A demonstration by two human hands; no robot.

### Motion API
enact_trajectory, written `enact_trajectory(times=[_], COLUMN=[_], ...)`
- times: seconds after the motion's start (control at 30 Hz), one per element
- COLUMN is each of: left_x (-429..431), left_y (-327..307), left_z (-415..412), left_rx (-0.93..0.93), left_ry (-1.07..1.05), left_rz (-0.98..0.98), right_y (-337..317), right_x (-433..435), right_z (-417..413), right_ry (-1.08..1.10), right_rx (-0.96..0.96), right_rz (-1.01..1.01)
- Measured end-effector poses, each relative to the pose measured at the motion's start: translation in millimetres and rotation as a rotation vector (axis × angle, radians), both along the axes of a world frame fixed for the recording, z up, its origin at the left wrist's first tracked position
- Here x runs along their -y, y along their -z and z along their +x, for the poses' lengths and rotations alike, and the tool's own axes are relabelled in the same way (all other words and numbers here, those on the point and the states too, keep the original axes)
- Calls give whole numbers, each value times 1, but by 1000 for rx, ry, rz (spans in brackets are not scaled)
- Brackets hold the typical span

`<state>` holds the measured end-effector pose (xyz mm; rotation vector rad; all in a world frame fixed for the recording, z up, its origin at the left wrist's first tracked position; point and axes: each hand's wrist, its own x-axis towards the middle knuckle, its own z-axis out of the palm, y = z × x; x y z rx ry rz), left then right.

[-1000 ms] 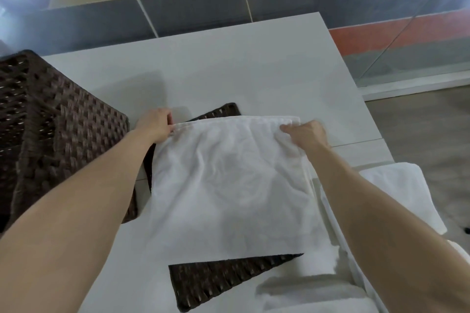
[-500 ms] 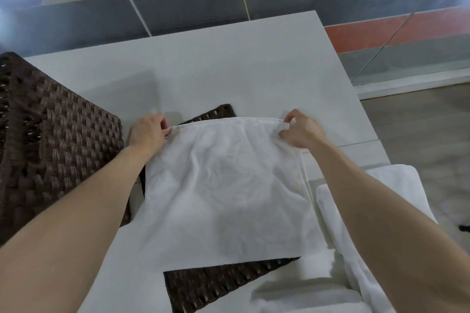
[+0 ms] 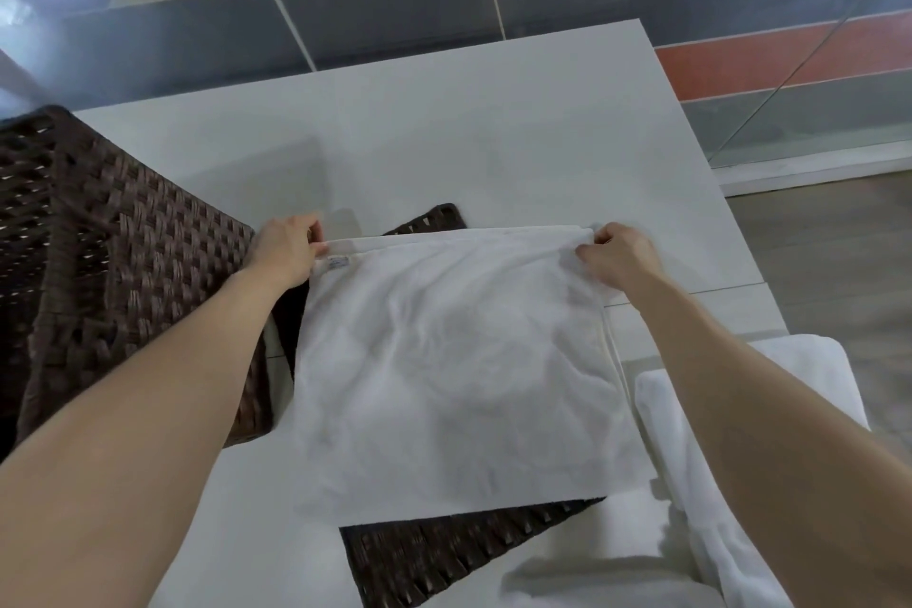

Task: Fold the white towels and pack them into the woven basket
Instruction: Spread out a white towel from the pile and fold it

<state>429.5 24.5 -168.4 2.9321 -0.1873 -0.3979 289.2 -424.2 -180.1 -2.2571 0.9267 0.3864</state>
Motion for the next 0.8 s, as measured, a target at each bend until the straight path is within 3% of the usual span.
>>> enact_trajectory(times=[0.13,0.3,0.43,0.7,0.8], left_x=[-4,-1,1,2,20], left_y=[-7,-9,-8,-10,-6], left_z=[-14,-21,-16,-3,-21], left_rx=[73,-151,-150,-65,132], left_ry=[-4,174,159,15,-10], left_rz=[-127,-109,-65,-69,29], right_y=[2,4,4,7,6], right_x=[-2,-8,-6,-11,-11], right_z=[-1,2,1,1,1], right_ry=[4,-9,-26,-24,-28], right_rx=[9,-7,0,-9,-20], right_rz=[-26,-92,-98,-138,-149])
